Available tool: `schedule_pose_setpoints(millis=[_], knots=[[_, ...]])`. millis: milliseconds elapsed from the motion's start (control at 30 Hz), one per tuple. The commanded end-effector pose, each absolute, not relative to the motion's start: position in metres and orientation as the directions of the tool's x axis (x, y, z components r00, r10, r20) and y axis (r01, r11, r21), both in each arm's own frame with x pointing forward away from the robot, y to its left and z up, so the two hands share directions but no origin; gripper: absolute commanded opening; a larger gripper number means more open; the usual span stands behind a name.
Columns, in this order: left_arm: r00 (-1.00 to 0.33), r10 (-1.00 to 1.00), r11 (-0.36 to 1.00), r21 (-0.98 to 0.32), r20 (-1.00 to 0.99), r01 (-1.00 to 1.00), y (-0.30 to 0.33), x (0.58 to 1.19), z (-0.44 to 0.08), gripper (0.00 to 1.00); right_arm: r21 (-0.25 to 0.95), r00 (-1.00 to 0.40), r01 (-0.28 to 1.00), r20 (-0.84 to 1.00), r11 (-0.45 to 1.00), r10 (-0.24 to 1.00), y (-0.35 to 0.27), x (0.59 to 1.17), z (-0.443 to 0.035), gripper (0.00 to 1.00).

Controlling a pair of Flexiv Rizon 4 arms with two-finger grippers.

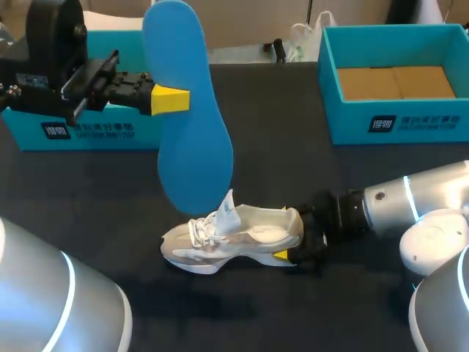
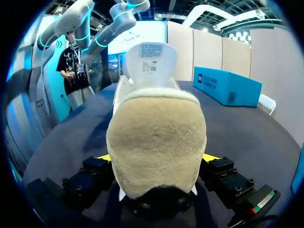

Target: Take the shoe out of the shoebox, open the shoe tongue, remove and reinsert the insole, then place the shoe into the shoebox

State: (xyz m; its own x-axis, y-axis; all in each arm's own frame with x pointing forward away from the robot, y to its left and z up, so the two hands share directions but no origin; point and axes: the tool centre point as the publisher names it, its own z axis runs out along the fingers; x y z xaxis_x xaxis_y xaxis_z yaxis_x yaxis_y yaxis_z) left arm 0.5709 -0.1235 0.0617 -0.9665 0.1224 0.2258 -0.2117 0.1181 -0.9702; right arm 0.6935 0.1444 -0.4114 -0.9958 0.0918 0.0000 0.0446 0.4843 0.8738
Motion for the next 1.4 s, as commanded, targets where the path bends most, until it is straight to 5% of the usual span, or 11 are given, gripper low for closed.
schedule_pose_setpoints(millis=[33, 667, 1400], knots=[[-0.966, 0.127, 0.12, -0.97, 0.226, -0.211, -0.126, 0.574, 0.062, 0.0, 0.849, -0.992, 0.054, -0.016, 0.526, 0.128, 0.13, 0.687, -0.395, 1.0], [-0.966, 0.127, 0.12, -0.97, 0.226, -0.211, -0.126, 0.574, 0.062, 0.0, 0.401, -0.998, 0.059, 0.052, 0.914, 0.041, 0.11, 0.692, -0.346, 1.0], [-0.966, 0.127, 0.12, -0.97, 0.226, -0.211, -0.126, 0.574, 0.062, 0.0, 0.07, -0.989, 0.148, 0.022, 0.986, 0.147, 0.121, 0.693, -0.309, 1.0]])
